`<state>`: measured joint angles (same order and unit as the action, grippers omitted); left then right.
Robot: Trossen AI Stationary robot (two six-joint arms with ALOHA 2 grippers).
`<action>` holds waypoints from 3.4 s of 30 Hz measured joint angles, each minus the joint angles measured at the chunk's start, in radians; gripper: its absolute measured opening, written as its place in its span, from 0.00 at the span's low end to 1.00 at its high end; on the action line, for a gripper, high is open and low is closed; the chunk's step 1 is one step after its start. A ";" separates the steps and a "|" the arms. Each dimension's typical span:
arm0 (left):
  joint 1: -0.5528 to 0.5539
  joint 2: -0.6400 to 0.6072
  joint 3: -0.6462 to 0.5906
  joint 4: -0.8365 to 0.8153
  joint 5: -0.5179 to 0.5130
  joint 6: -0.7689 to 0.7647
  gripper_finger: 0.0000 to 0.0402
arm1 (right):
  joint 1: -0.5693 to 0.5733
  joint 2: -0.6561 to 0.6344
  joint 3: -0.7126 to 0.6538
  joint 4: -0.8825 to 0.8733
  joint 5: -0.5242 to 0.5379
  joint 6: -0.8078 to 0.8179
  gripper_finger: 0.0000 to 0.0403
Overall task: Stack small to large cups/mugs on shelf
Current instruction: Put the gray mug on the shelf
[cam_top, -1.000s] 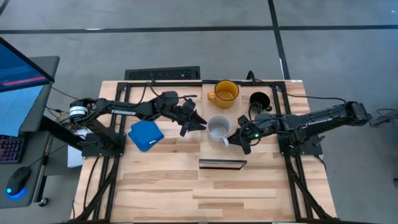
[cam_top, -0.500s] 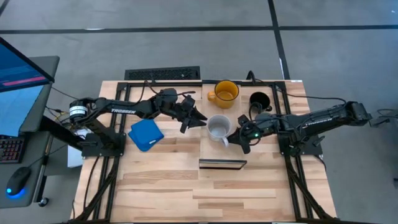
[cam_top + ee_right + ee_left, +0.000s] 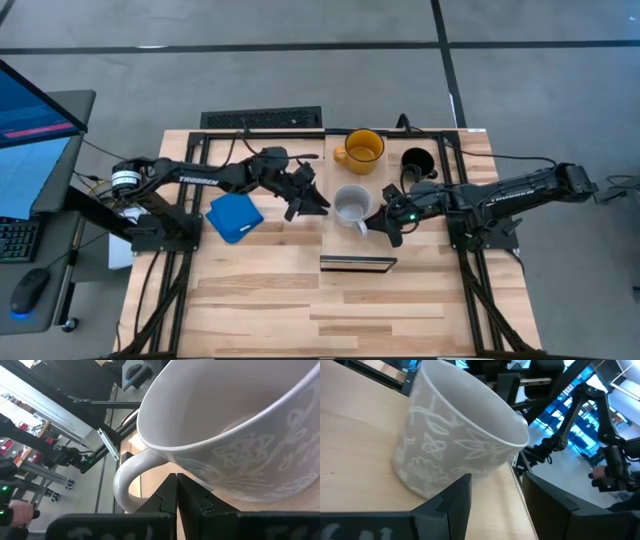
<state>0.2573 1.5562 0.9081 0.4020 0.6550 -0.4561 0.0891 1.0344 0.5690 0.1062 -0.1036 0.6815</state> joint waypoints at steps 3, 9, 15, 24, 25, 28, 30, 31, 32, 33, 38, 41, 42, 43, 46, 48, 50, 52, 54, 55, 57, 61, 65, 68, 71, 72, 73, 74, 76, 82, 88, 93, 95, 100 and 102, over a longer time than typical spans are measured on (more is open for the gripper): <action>-0.003 0.000 0.000 0.010 -0.004 0.000 0.42 | 0.000 0.000 0.000 0.000 0.000 0.000 0.08; -0.002 0.000 0.000 0.009 -0.034 0.002 0.42 | 0.000 0.000 0.000 0.000 0.000 0.000 0.08; -0.002 0.000 0.000 0.019 -0.057 0.005 0.42 | 0.000 0.000 0.000 0.000 0.000 0.000 0.08; -0.003 0.000 0.000 0.037 -0.017 -0.013 0.42 | 0.000 0.000 0.000 0.000 0.000 0.000 0.08; -0.003 0.000 0.000 0.036 -0.013 -0.014 0.42 | 0.000 0.000 0.000 0.000 0.000 0.000 0.08; -0.003 0.000 0.000 0.035 -0.012 -0.027 0.42 | 0.000 0.000 0.000 0.000 0.000 0.000 0.08; -0.005 0.000 0.000 0.025 -0.005 -0.029 0.42 | 0.000 0.000 0.000 0.000 -0.001 0.000 0.08; -0.007 0.000 0.000 0.022 -0.005 -0.029 0.42 | 0.000 0.000 0.000 0.000 -0.001 0.000 0.08; -0.009 0.000 0.000 0.017 -0.005 -0.029 0.42 | 0.000 0.000 0.000 0.000 -0.001 0.000 0.08; -0.012 0.000 0.000 0.014 -0.004 -0.029 0.42 | 0.000 0.000 0.000 0.000 -0.001 0.000 0.08; -0.022 0.027 0.018 0.024 0.005 -0.030 0.42 | 0.000 0.000 0.000 0.000 -0.001 0.000 0.08; -0.021 0.082 0.071 0.016 0.045 -0.035 0.42 | 0.001 0.000 0.000 0.003 -0.005 -0.001 0.08; -0.021 0.104 0.093 0.001 0.060 -0.035 0.42 | 0.001 0.000 0.000 0.003 -0.008 0.000 0.08; -0.021 0.123 0.112 -0.012 0.072 -0.032 0.42 | 0.002 0.000 0.000 0.004 -0.009 0.000 0.08; -0.022 0.179 0.165 -0.022 0.101 -0.028 0.42 | 0.010 0.000 0.000 0.007 -0.003 0.000 0.08; -0.022 0.203 0.197 -0.030 0.126 -0.031 0.42 | 0.015 0.000 0.000 0.007 0.000 0.000 0.08; -0.021 0.215 0.221 -0.041 0.137 -0.026 0.42 | 0.016 0.000 0.000 0.006 0.003 0.002 0.08; -0.017 0.216 0.239 -0.068 0.130 0.004 0.42 | 0.015 0.000 0.000 0.006 0.003 0.002 0.08; -0.011 0.214 0.249 -0.086 0.124 0.023 0.42 | 0.014 0.000 0.000 0.006 0.004 0.003 0.08; -0.007 0.213 0.252 -0.087 0.123 0.024 0.42 | 0.014 0.000 0.000 0.006 0.007 0.002 0.08; -0.001 0.213 0.259 -0.090 0.111 0.026 0.42 | 0.013 -0.001 0.000 0.006 0.015 0.003 0.08; 0.001 0.210 0.262 -0.109 0.069 0.049 0.42 | 0.013 -0.002 0.000 0.006 0.023 0.002 0.08; 0.001 0.209 0.266 -0.137 0.084 0.052 0.42 | 0.013 -0.001 0.000 0.008 0.009 0.002 0.08; 0.001 0.209 0.267 -0.148 0.108 0.037 0.42 | 0.015 0.000 0.000 0.007 -0.007 0.020 0.08; -0.001 0.209 0.267 -0.153 0.136 0.025 0.42 | 0.016 0.000 0.000 0.004 -0.019 0.026 0.08; -0.001 0.209 0.267 -0.153 0.149 0.020 0.42 | 0.016 0.000 0.000 0.004 -0.019 0.026 0.08; -0.001 0.209 0.267 -0.154 0.163 0.014 0.42 | 0.016 0.000 0.000 0.004 -0.019 0.026 0.08; -0.001 0.209 0.267 -0.155 0.178 0.007 0.42 | 0.016 0.000 0.000 0.004 -0.018 0.026 0.08; -0.001 0.209 0.267 -0.157 0.205 -0.001 0.42 | 0.016 0.001 0.000 0.000 -0.016 0.029 0.08; -0.002 0.174 0.267 -0.251 0.205 0.032 0.42 | 0.013 0.000 0.000 -0.016 -0.003 0.027 0.08; -0.002 0.078 0.266 -0.457 0.067 0.168 0.42 | -0.001 -0.049 0.000 -0.096 0.006 0.019 0.08; -0.002 0.043 0.266 -0.505 -0.007 0.212 0.42 | -0.012 -0.130 0.000 -0.197 0.033 0.016 0.08; -0.002 0.044 0.266 -0.515 -0.007 0.212 0.42 | -0.013 -0.159 0.000 -0.224 0.050 0.016 0.08; -0.012 0.047 0.266 -0.530 -0.034 0.220 0.42 | -0.003 -0.193 0.000 -0.238 0.047 0.026 0.08; -0.013 0.047 0.266 -0.527 -0.034 0.225 0.42 | 0.009 -0.193 0.000 -0.245 0.042 0.029 0.08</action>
<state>0.2447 1.6035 1.1736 -0.1245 0.6205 -0.2310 0.0982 0.8413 0.5694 -0.1383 -0.0611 0.7102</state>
